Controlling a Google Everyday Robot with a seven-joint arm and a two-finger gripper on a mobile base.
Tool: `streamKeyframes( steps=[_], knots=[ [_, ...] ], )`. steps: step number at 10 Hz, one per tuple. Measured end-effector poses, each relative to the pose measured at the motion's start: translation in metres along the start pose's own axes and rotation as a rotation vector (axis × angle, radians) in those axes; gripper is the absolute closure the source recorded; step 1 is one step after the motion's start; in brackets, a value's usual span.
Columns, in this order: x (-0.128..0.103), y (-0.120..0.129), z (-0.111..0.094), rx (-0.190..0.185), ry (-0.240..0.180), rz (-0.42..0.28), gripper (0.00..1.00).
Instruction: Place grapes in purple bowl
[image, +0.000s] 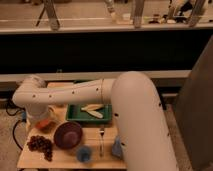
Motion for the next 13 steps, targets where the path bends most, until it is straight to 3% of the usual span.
streamKeyframes(
  steps=[2, 4, 8, 13],
  knots=[
    [-0.011, -0.017, 0.011, 0.011, 0.003, -0.167, 0.20],
    [-0.012, -0.021, 0.022, 0.021, -0.006, -0.222, 0.20],
    [-0.007, -0.028, 0.050, 0.035, -0.038, -0.226, 0.20],
    [-0.007, -0.035, 0.085, 0.068, -0.036, -0.247, 0.20]
  ],
)
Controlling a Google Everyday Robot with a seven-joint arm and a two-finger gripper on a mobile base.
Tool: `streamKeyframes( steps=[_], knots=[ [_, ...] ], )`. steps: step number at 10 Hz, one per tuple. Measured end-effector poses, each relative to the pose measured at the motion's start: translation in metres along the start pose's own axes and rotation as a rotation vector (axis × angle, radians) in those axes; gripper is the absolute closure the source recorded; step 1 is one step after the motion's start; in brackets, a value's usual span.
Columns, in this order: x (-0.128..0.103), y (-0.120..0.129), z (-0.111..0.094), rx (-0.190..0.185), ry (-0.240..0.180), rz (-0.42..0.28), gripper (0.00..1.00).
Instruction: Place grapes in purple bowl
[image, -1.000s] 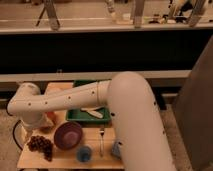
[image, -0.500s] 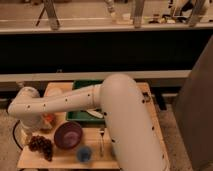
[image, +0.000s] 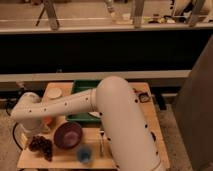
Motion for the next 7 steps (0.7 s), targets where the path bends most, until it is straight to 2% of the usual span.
streamKeyframes(
  steps=[1, 3, 4, 7],
  knots=[
    [0.000, 0.002, 0.011, 0.006, 0.000, -0.001, 0.20],
    [-0.003, 0.010, 0.036, -0.009, -0.014, -0.003, 0.21],
    [-0.004, 0.009, 0.042, -0.004, -0.015, -0.005, 0.27],
    [-0.004, 0.014, 0.041, -0.009, -0.008, -0.003, 0.56]
  ],
)
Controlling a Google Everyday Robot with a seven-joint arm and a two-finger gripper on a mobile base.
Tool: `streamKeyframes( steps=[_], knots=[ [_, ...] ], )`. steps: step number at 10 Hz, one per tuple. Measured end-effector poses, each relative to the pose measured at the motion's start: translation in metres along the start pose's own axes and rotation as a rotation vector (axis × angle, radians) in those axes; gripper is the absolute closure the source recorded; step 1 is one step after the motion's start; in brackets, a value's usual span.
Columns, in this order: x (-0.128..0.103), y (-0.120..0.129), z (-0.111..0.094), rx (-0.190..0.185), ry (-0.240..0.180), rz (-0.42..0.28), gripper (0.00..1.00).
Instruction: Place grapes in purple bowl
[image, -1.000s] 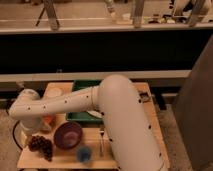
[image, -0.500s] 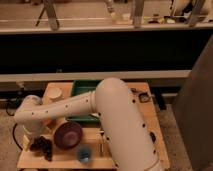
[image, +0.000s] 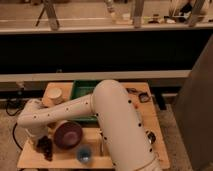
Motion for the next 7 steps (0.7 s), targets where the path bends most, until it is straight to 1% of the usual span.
streamKeyframes(
  steps=[1, 2, 4, 5, 7],
  knots=[
    [-0.0006, 0.0026, -0.0028, 0.000, 0.000, 0.006, 0.68],
    [-0.0009, 0.0018, -0.0038, 0.001, -0.001, 0.006, 0.78],
    [-0.0017, 0.0021, -0.0046, 0.002, -0.003, 0.006, 0.94],
    [-0.0017, 0.0016, -0.0047, 0.002, -0.003, 0.005, 0.96],
    [-0.0026, -0.0008, -0.0080, 0.004, 0.003, -0.002, 0.96]
  ],
)
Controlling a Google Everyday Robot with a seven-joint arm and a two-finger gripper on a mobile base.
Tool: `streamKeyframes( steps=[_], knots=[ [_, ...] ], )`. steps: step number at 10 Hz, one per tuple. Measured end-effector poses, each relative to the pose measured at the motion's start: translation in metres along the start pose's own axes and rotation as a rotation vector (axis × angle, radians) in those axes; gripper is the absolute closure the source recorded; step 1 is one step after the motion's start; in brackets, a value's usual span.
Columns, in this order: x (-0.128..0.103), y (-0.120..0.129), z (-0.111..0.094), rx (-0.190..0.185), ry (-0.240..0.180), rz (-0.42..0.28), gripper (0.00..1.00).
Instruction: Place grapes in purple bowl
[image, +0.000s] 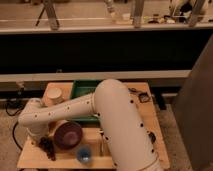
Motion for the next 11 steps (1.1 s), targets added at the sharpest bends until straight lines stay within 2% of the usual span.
streamKeyframes(
  steps=[4, 8, 11],
  knots=[
    [-0.001, -0.003, -0.025, 0.004, 0.028, -0.010, 0.96],
    [0.001, -0.007, -0.040, 0.009, 0.048, -0.018, 0.96],
    [-0.001, 0.003, -0.058, 0.021, 0.077, 0.008, 0.96]
  ],
)
